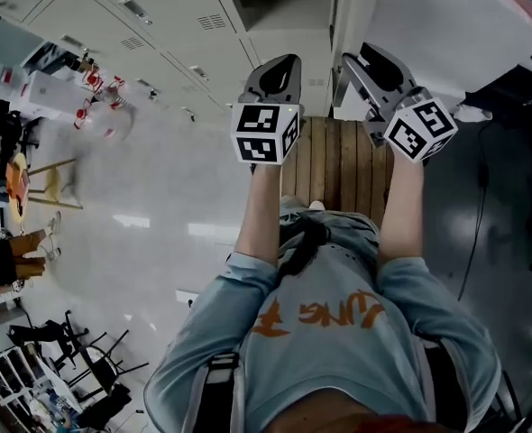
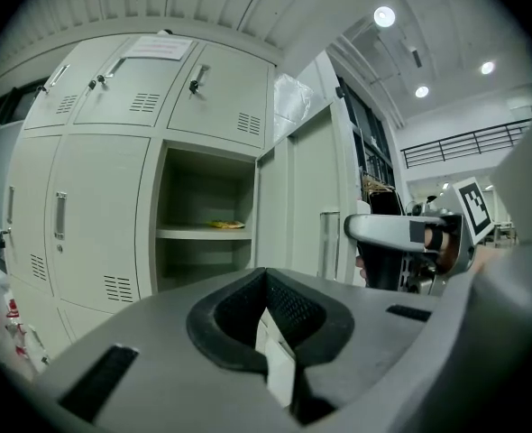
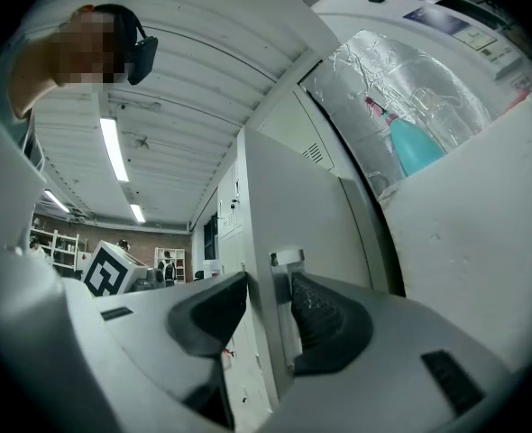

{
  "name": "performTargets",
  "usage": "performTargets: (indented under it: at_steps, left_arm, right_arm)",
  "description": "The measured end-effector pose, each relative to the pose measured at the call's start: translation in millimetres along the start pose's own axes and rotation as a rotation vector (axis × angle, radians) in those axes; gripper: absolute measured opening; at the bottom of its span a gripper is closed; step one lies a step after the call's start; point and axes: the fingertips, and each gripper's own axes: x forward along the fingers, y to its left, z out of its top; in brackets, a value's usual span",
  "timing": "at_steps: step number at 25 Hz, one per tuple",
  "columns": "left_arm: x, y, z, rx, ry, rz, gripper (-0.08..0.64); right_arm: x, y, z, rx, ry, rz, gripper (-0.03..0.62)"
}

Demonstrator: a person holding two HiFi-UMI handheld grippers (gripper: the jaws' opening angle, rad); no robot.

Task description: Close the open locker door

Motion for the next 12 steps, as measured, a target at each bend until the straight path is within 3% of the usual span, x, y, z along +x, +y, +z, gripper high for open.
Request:
performTargets:
  at_steps: [12]
  left_arm:
    - [-21,80,-22,-0.053,0.017,0.127,0.018]
  right_arm:
    - [78,34,-20,0.009,0.015,0.097,0.152]
